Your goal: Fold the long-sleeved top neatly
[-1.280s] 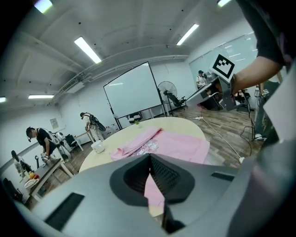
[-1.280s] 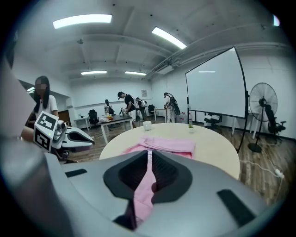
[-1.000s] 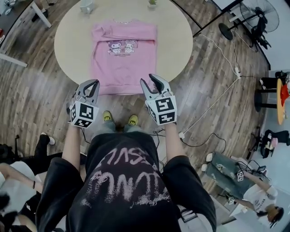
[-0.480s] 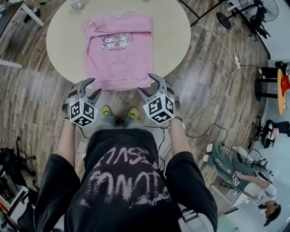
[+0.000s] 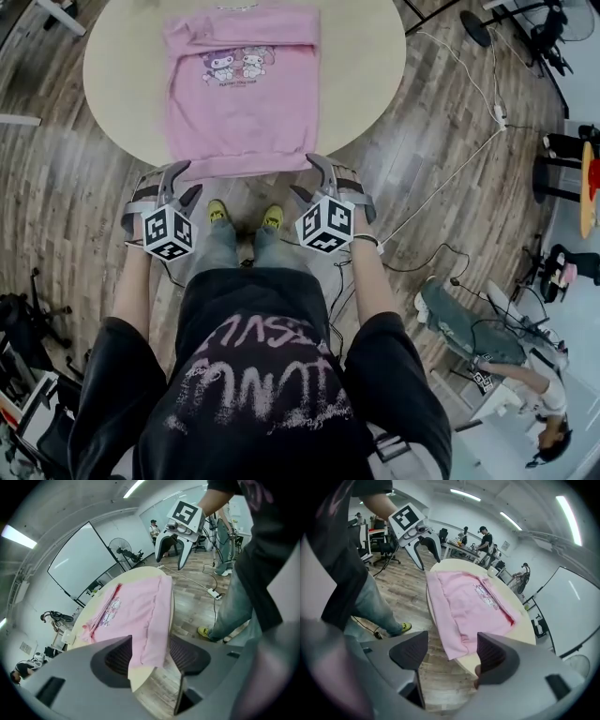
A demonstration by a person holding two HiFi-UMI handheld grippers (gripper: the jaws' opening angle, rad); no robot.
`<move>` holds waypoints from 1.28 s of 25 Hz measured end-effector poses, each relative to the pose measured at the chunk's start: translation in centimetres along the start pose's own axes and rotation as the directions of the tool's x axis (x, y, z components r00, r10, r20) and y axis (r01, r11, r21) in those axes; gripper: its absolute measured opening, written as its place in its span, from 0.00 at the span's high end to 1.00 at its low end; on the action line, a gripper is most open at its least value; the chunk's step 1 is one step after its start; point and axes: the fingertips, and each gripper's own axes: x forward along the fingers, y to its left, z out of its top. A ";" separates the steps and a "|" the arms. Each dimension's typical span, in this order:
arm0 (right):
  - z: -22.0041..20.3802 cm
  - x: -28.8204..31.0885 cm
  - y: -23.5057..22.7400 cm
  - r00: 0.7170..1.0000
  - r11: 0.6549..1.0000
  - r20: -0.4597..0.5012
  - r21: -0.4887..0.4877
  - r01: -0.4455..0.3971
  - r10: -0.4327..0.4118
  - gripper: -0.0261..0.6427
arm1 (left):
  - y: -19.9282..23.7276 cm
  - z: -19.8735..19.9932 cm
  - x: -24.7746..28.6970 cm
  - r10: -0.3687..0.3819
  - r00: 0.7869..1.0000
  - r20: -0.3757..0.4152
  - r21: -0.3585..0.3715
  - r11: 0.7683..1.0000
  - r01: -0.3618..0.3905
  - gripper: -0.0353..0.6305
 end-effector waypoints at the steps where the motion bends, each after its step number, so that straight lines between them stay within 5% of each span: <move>1: -0.4 0.3 0.2 1.000 1.000 -0.007 -0.019 -0.007 0.007 0.47 | -0.2 -0.2 0.3 -0.005 1.000 -0.006 0.002 1.000 0.005 0.56; 16: -3.5 5.1 0.5 0.998 0.992 -0.060 -0.125 -0.025 0.018 0.48 | -1.1 -3.9 4.0 0.027 0.991 -0.129 0.111 0.994 -0.012 0.56; 32: -3.6 5.8 0.0 0.998 0.984 -0.044 -0.171 -0.041 0.034 0.67 | -1.1 -3.7 4.0 -0.021 0.989 -0.147 0.141 0.989 0.042 0.69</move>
